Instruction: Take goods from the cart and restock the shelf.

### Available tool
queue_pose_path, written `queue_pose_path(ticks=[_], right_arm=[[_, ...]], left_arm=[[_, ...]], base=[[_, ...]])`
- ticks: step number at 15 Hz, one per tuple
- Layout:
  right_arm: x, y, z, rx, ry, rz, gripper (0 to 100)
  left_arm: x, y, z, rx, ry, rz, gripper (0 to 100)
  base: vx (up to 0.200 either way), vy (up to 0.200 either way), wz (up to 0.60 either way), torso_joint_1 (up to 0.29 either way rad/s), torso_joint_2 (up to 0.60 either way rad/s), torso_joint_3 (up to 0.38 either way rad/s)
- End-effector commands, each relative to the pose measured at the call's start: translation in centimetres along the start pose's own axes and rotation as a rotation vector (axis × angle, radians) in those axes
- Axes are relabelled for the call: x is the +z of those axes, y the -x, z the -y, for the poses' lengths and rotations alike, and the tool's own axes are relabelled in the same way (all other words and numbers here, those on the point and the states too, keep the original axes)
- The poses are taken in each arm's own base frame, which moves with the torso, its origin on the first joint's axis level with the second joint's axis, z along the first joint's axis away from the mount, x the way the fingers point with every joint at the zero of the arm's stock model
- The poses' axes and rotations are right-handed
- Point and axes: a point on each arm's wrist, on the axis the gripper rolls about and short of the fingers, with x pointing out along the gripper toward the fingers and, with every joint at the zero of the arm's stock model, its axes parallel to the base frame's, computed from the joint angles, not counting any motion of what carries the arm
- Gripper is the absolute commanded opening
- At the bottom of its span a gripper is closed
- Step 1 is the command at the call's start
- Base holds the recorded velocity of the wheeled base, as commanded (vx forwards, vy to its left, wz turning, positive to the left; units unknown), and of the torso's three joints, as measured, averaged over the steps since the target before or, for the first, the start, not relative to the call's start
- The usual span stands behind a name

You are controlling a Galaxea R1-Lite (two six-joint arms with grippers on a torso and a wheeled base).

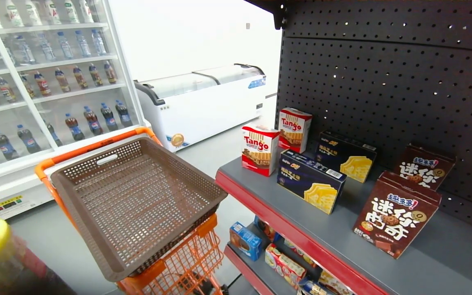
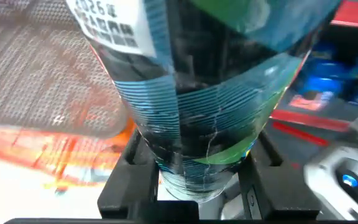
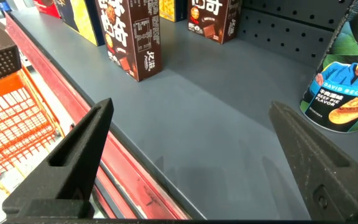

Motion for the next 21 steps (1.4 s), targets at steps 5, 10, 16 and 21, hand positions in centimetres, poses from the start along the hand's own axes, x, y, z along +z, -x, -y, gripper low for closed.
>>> queue_pose_path(ticks=[5, 10, 16, 21], right_arm=[[0.0, 0.0, 0.0, 0.0, 0.0, -0.001, 100], [0.0, 0.0, 0.0, 0.0, 0.0, -0.001, 100], [0.0, 0.0, 0.0, 0.002, 0.0, -0.001, 100], [0.0, 0.0, 0.0, 0.0, 0.0, -0.001, 100]], left_arm=[[0.2, 0.1, 0.2, -0.084, -0.015, 0.011, 0], [0.7, -2.4, 0.6, -0.341, -0.012, -0.104, 0], [2.6, -4.9, 1.4, -0.467, 0.055, -0.142, 0], [5.6, -7.6, 1.7, -0.489, 0.049, -0.157, 0]], base=[[0.0, 0.0, 0.0, 0.0, 0.0, 0.0], [0.0, 0.0, 0.0, 0.0, 0.0, 0.0], [0.0, 0.0, 0.0, 0.0, 0.0, 0.0], [0.0, 0.0, 0.0, 0.0, 0.0, 0.0]])
